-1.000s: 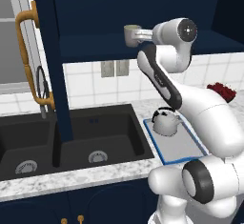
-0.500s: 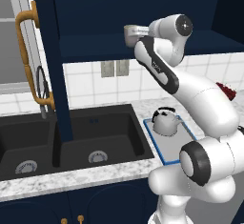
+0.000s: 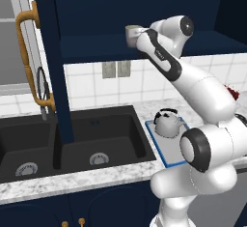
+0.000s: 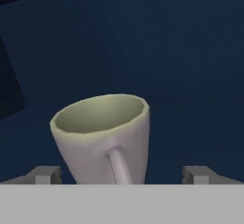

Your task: Pick the kettle from the counter and place it on the tray. Then pick the mug from the cabinet and place it on the tray. Then close the cabinet doors.

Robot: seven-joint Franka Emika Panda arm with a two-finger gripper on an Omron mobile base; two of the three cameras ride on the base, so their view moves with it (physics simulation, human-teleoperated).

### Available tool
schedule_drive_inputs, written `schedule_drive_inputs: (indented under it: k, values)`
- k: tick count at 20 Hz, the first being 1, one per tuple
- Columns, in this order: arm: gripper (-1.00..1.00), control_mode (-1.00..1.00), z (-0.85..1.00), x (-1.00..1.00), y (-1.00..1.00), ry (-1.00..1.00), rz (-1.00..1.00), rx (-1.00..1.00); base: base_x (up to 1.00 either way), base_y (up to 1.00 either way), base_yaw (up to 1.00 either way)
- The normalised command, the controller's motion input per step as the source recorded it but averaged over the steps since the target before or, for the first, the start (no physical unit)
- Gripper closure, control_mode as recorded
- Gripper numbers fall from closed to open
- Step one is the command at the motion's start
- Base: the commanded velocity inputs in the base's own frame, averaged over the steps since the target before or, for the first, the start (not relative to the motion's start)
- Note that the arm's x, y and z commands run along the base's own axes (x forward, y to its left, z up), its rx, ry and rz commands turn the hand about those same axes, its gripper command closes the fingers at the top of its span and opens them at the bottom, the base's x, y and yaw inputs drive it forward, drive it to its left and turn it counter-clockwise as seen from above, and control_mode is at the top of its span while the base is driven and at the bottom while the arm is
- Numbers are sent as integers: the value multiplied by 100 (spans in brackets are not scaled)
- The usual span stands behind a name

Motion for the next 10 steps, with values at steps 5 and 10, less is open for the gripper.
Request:
schedule_drive_inputs:
  k: [5,10]
  values:
    - [100,-100,-8,7,6,-1,7,0,0,0,0]
    - [100,-100,0,0,2,-5,3,0,0,0,0]
